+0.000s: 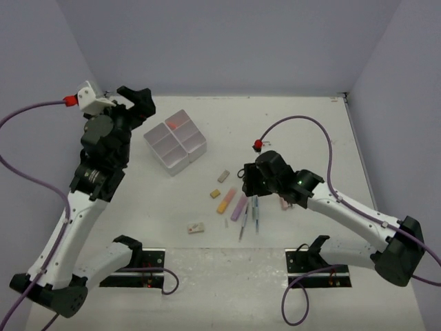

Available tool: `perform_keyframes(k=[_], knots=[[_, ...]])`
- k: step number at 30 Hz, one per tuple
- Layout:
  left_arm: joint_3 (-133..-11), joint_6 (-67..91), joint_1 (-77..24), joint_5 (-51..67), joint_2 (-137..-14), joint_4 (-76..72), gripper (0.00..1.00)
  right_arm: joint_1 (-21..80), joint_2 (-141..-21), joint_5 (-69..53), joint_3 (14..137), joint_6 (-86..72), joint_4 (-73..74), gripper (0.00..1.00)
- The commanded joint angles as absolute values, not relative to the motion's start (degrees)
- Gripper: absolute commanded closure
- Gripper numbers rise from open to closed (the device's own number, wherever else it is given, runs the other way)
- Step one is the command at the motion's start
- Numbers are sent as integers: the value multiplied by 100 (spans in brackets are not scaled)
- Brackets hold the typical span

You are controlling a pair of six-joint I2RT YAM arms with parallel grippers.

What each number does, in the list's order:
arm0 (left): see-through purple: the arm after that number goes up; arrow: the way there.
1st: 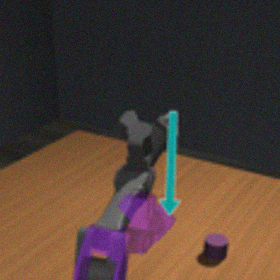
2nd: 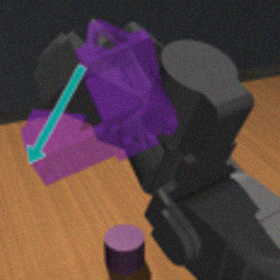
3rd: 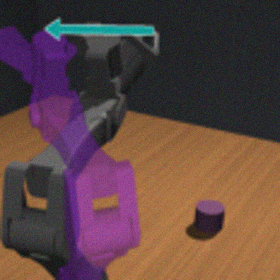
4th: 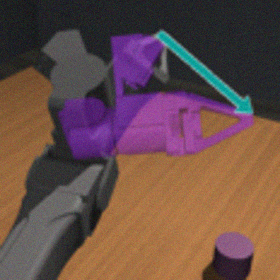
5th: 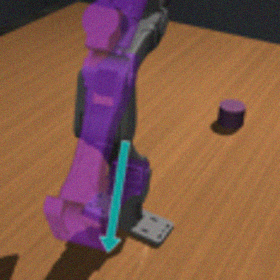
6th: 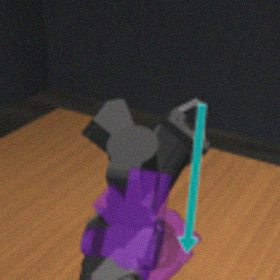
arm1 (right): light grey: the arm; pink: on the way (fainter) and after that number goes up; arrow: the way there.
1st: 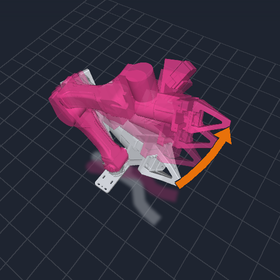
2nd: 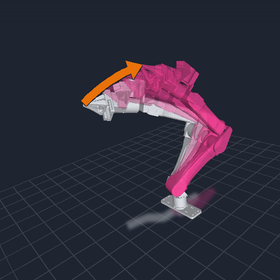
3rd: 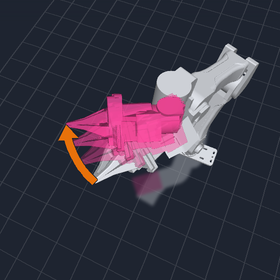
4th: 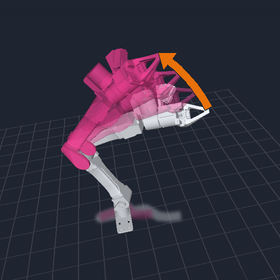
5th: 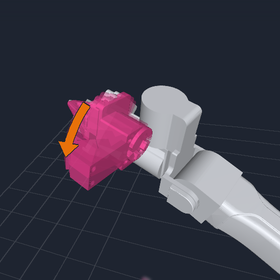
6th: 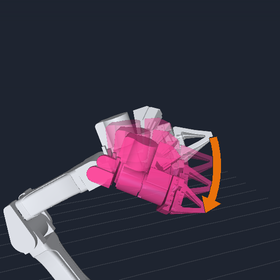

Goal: Sort the stationery into containers
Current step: Pick up the pen from the center of the board.

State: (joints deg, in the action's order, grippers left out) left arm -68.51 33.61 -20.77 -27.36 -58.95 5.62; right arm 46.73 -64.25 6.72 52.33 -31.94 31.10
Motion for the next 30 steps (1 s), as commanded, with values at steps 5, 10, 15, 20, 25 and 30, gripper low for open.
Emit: perform_keyframes(k=[5,10,15,20,25,30], knots=[[-6200,3288,-2109,-2096,-4916,3881,0,4565,-6988,1661,5172,-4026,3838,60],[-5631,2822,-2109,-2140,-4551,4166,0,4544,-7168,1549,4925,-4222,3832,60],[-4878,2868,-2118,-2113,-4563,3894,0,4544,-7494,1215,4779,-4353,3650,61],[-4800,2751,-2118,-2380,-4597,3702,0,4544,-7603,985,4615,-4490,3508,64],[-4738,2697,-2118,-2247,-4802,3595,0,4544,-7720,1142,4474,-4570,3445,68],[-4742,2654,-2127,-2153,-4922,3595,0,4553,-7993,1107,4496,-4548,3340,74]])
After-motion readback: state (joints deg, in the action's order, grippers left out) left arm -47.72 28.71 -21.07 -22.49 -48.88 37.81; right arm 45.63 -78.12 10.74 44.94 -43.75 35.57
